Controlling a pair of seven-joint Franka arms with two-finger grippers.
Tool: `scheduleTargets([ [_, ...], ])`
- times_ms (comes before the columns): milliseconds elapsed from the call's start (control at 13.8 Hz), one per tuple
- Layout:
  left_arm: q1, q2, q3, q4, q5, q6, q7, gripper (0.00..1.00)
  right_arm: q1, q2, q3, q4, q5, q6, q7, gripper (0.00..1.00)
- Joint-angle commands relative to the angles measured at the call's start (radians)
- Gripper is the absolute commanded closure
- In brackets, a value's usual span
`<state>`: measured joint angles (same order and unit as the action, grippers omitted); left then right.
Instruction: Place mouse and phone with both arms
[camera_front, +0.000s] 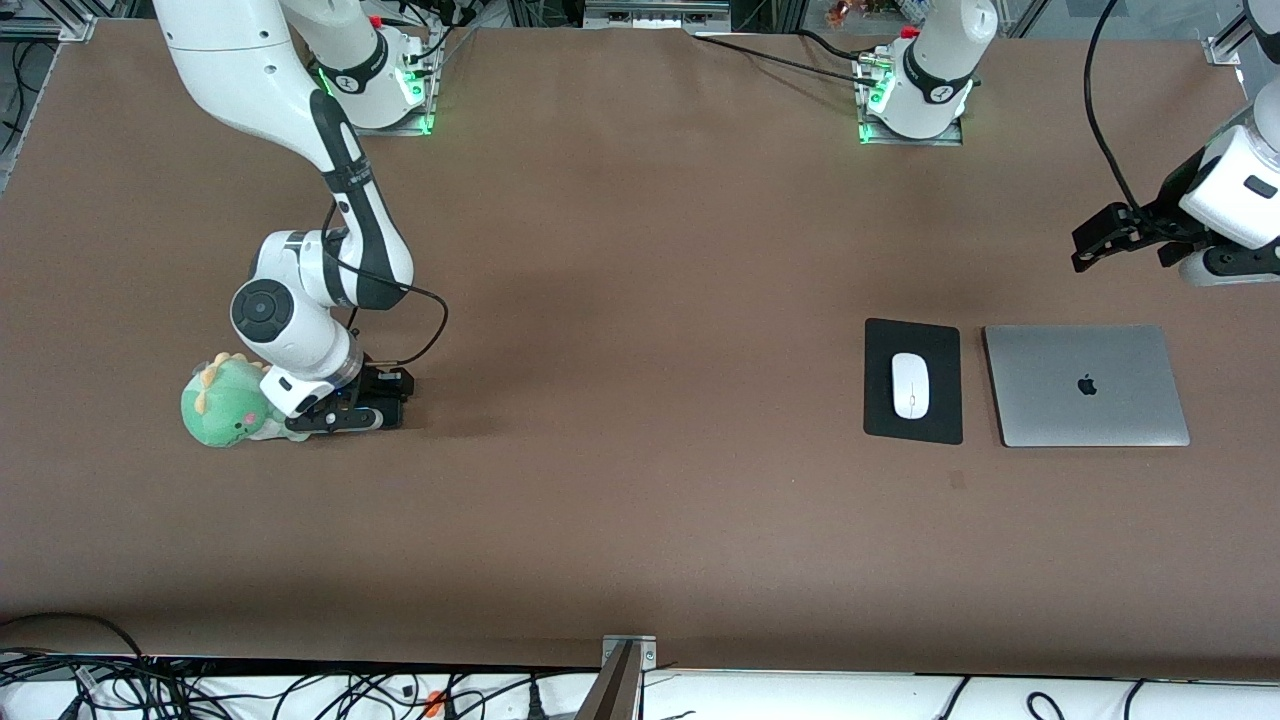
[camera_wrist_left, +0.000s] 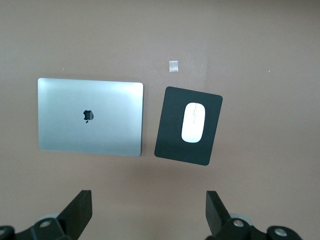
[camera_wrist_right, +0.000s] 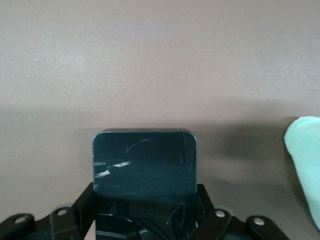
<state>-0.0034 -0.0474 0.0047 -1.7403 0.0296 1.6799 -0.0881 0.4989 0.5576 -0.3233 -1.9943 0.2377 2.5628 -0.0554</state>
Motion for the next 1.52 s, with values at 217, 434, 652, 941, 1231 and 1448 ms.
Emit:
scheduleTargets([
  [217,0.02,-0.008,-0.002,-0.012,-0.037,0.014,0.042,0.0,-0.019,0.028,0.013,-0.026,0.031,0.112,-0.081,0.9],
  [434,0.02,-0.006,-0.008,0.016,-0.03,0.006,0.038,0.0,-0.022,0.028,0.015,-0.023,0.043,0.116,-0.084,0.0],
  [652,0.02,-0.008,-0.008,0.015,-0.022,-0.017,0.041,0.0,-0.022,0.002,0.015,0.009,0.101,0.013,-0.084,0.0],
  [941,0.017,0.018,-0.011,0.065,-0.022,-0.038,0.03,0.0,-0.058,-0.076,-0.003,0.097,0.187,-0.251,-0.087,0.0],
  [1231,0.017,0.038,-0.011,0.085,-0.02,-0.055,0.034,0.0,-0.08,-0.207,-0.031,0.101,0.187,-0.415,-0.09,0.0],
  [1448,0.02,0.043,-0.005,0.085,-0.022,-0.072,0.039,0.0,-0.08,-0.326,-0.074,0.106,0.166,-0.565,-0.089,0.0],
])
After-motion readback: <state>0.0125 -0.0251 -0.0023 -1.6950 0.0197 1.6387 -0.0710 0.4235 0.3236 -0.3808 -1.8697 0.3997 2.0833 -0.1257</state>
